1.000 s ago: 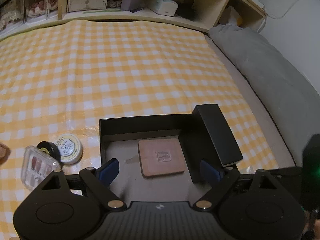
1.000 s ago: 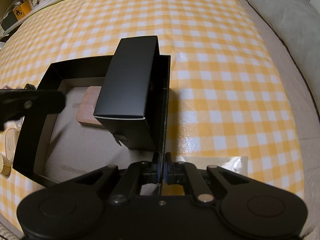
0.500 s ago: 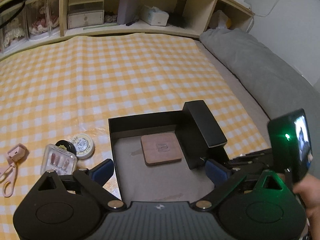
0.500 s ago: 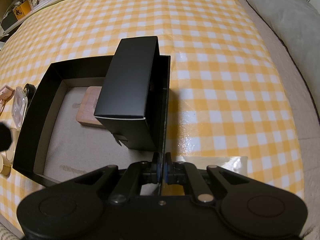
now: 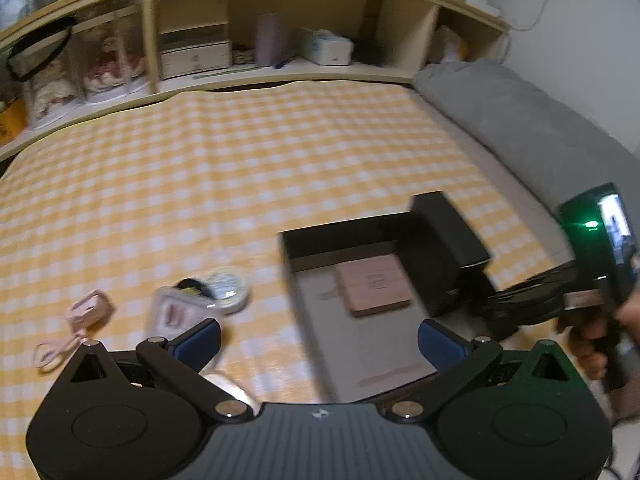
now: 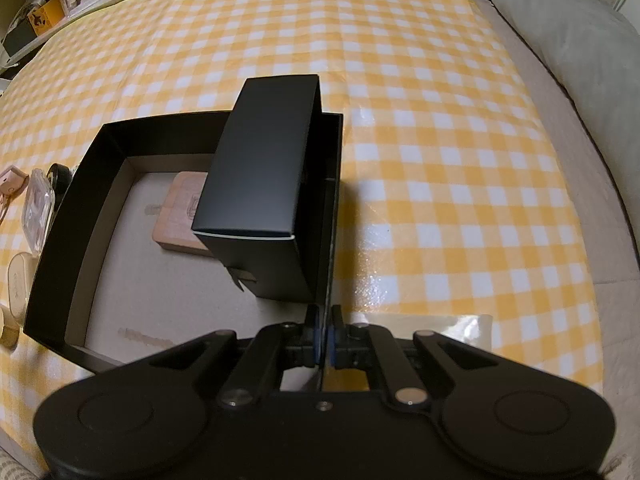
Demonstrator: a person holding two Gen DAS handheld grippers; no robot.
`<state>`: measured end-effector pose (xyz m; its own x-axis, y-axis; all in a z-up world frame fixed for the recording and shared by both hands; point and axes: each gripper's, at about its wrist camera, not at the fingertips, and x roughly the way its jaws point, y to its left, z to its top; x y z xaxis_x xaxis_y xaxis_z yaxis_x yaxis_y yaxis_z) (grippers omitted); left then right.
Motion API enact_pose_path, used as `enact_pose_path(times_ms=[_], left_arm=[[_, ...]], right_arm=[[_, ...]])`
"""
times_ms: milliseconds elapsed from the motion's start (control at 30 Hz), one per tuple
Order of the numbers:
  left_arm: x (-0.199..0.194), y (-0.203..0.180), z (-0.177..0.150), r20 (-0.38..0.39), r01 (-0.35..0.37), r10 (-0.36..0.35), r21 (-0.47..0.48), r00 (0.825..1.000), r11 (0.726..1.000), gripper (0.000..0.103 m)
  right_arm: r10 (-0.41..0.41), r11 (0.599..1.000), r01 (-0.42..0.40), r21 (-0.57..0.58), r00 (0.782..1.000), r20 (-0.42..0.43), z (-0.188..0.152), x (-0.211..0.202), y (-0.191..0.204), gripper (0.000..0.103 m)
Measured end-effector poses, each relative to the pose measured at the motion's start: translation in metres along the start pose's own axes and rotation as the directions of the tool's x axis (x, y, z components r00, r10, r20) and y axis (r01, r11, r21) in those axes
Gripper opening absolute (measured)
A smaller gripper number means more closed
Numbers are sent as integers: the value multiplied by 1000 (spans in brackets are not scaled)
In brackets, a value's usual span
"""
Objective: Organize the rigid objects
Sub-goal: 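Withdraw the left tool from the open box, then grasp the clear nail-tip case with the left tool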
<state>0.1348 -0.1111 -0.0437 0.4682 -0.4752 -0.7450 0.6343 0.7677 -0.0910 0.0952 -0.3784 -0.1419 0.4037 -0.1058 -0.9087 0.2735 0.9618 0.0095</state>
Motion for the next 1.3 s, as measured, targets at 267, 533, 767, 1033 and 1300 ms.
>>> enact_pose_path(times_ms=[267,533,767,1033,1300], left_arm=[[10,51,-8,-22,-98,97,-30,995,995,103],[41,84,-11,-58,-85,87,44,994,995,103],[73,92,-8,-66,-57,72,197,995,979,103],[104,114,-8,-105,-5,25,189,994,982,102],[124,115,-11,-177,43,-10,183,984,982,76]], right_arm=[[-1,1000,1,-1,1000,0,0,0,1,5],[-3,1000,3,-3,1000,1,0,0,0,5],[-5,1000,5,-5,1000,-6,1,0,0,5],[4,1000,-4,-3,1000,-3,0,0,0,5],[3,1000,-3,-3,1000,-3,0,0,1,5]])
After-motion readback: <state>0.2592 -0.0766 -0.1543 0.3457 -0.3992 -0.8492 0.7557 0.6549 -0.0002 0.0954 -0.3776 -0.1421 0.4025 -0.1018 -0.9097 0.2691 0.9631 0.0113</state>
